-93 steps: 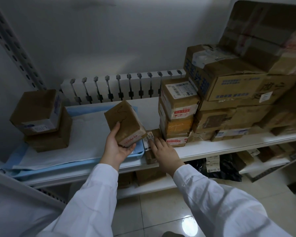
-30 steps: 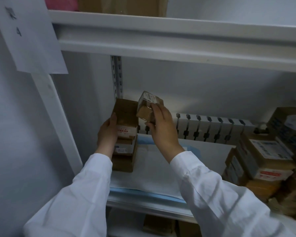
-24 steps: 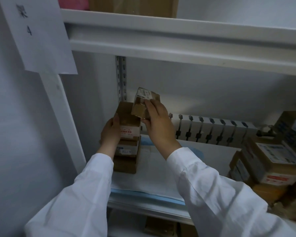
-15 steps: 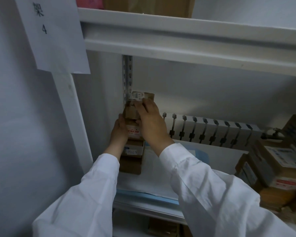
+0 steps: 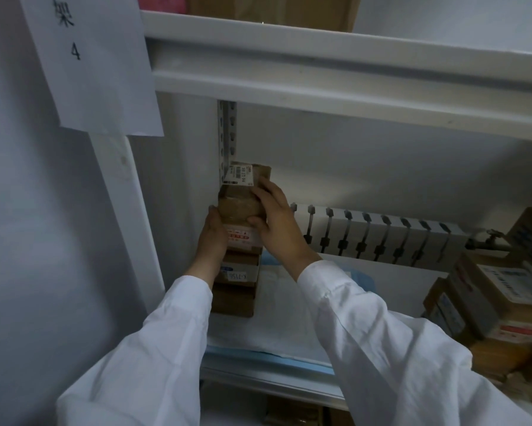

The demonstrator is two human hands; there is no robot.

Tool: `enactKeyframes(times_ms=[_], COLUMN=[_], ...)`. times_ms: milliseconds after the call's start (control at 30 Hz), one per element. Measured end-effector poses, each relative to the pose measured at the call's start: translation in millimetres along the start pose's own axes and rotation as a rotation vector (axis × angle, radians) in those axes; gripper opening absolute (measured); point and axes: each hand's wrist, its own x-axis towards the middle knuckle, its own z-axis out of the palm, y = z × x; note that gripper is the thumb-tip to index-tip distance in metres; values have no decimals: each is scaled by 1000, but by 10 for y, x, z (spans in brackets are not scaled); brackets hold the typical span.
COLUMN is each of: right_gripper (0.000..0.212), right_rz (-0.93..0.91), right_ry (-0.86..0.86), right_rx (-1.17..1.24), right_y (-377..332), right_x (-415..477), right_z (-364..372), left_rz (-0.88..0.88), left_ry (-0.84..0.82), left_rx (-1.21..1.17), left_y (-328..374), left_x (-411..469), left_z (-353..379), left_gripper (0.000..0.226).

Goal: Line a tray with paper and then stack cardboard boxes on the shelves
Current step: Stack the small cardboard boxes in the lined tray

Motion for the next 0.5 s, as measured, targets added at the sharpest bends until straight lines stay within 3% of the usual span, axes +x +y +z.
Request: enactKeyframes(times_ms=[200, 500], right_gripper=[57, 79], right_rz=[17, 62], right_ry=[-40, -69], right_rx=[24, 124], right_y=[-15, -37], right_x=[26, -107], right_z=[15, 14], left_rz=[8, -13], left_ry=[22, 95], left_rx=[-29, -1], left_y=[-29, 61], left_x=[-14, -124], left_z=[-8, 12], left_gripper=[60, 61])
